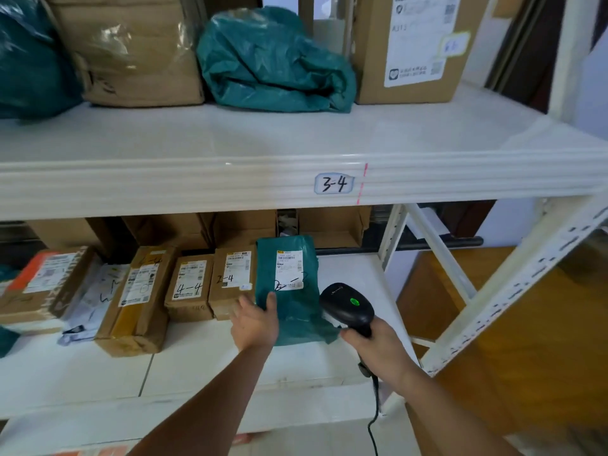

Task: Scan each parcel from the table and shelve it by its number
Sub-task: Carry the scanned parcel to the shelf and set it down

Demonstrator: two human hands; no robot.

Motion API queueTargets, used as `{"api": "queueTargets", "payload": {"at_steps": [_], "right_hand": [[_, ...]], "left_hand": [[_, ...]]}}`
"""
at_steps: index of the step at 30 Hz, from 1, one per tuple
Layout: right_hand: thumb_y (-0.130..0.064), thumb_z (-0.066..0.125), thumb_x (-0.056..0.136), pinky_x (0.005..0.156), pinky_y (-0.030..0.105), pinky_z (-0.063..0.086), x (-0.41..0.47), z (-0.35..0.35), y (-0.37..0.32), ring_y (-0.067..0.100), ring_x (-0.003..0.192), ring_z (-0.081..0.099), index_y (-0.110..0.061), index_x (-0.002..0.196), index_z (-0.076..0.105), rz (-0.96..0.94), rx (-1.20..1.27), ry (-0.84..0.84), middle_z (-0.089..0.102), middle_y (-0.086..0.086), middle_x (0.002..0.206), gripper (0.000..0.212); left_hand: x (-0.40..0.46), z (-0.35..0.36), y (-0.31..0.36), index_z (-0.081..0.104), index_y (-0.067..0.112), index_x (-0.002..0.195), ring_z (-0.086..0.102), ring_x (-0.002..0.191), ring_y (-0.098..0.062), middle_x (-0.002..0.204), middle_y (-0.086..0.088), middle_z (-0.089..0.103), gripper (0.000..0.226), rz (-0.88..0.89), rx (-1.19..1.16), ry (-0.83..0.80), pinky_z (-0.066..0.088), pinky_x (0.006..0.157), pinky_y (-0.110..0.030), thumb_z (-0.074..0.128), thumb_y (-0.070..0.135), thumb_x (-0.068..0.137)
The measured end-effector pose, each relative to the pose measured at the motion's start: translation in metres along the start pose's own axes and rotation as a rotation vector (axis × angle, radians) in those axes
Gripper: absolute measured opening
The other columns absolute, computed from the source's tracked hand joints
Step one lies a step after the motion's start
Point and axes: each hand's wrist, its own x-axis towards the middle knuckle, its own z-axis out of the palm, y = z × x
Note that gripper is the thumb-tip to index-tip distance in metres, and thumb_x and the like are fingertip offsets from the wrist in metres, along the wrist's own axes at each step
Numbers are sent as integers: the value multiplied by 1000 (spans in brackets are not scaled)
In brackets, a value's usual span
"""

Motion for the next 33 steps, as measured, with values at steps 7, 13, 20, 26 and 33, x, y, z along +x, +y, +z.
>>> {"api": "queueTargets", "payload": {"at_steps": [7,13,20,26,33], "right_hand": [[-26,67,88,81,42,62,-54,-63,-20,15,79,76,-19,105,65,-55,38,-22,77,2,87,18],[-15,64,92,68,39,62,-129,-158,-28,22,66,74,-11,96,66,-131,93,93,74,12,77,6],[-11,64,91,55,34,55,-231,-291,6,24,53,68,-10,85,63,-149,-5,303,66,6,61,6],[-13,63,91,48,21,46,-306,-383,50,13,50,63,-11,79,60,-76,-82,468,64,5,58,13],[-20,61,91,61,41,57,-348,-449,99,23,56,68,-10,84,61,6,-91,628,69,14,66,12]], "left_hand": [[-67,-36,74,44,29,155,31,154,-20,165,5,36,57,524,194,-296,28,128,-48,51,53,104],[-162,-23,161,34,38,158,38,150,-17,166,8,38,66,841,344,-540,33,125,-47,47,66,100],[-315,32,255,53,31,134,64,111,-24,128,-2,64,70,1163,456,-712,55,95,-44,29,76,87],[-394,106,323,45,50,142,59,126,-11,143,16,59,59,1189,267,-793,54,103,-43,46,80,91],[-464,174,377,30,39,162,24,158,-14,172,13,23,80,1339,378,-761,27,128,-48,38,81,94]]}}
